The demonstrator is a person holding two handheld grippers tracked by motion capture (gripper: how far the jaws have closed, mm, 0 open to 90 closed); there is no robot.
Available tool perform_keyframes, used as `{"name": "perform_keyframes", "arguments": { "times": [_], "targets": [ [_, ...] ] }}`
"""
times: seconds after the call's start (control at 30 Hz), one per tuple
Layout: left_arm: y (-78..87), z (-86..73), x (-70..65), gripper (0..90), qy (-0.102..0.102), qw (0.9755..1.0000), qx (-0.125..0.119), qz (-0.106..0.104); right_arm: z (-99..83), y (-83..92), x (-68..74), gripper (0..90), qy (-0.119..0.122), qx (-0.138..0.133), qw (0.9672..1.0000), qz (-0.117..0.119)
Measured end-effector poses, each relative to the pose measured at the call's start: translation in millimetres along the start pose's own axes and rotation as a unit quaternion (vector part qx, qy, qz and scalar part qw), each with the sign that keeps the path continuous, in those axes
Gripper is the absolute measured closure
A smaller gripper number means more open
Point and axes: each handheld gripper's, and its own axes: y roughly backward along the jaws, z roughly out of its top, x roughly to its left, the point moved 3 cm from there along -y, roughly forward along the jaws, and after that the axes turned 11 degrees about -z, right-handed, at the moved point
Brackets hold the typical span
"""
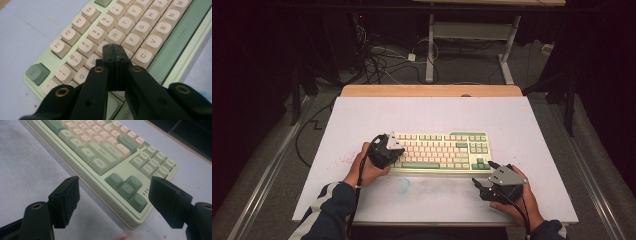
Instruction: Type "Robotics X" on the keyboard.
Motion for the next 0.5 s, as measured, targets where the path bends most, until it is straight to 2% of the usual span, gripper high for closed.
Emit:
{"name": "perform_keyframes", "arguments": {
  "times": [0.07, 0.17, 0.37, 0.43, 0.5],
  "targets": [
    [-1.9, -3.0, -0.2, 87.4, -0.004, 1.0000, 0.008, 0.001, -0.1, -0.2, 0.2, 26.3, 0.002, 0.001, 1.0000, 0.001],
    [-1.0, -2.3, 0.3, 87.3, -0.003, 1.0000, 0.007, 0.001, -0.4, -0.4, 0.5, 26.3, 0.004, 0.002, 1.0000, 0.001],
    [4.9, 2.9, -4.2, 85.1, -0.019, 0.9998, -0.012, -0.001, -0.3, 0.6, -0.9, 26.3, 0.000, 0.000, 1.0000, -0.002],
    [6.2, 4.0, -4.3, 81.8, -0.026, 0.9995, -0.016, 0.003, -0.4, 0.5, -1.3, 26.3, 0.000, 0.001, 1.0000, -0.002],
    [8.5, 5.9, -5.0, 80.0, -0.020, 0.9995, -0.025, -0.001, -0.3, 0.6, -1.2, 26.3, 0.000, 0.000, 1.0000, -0.002]
  ]
}}
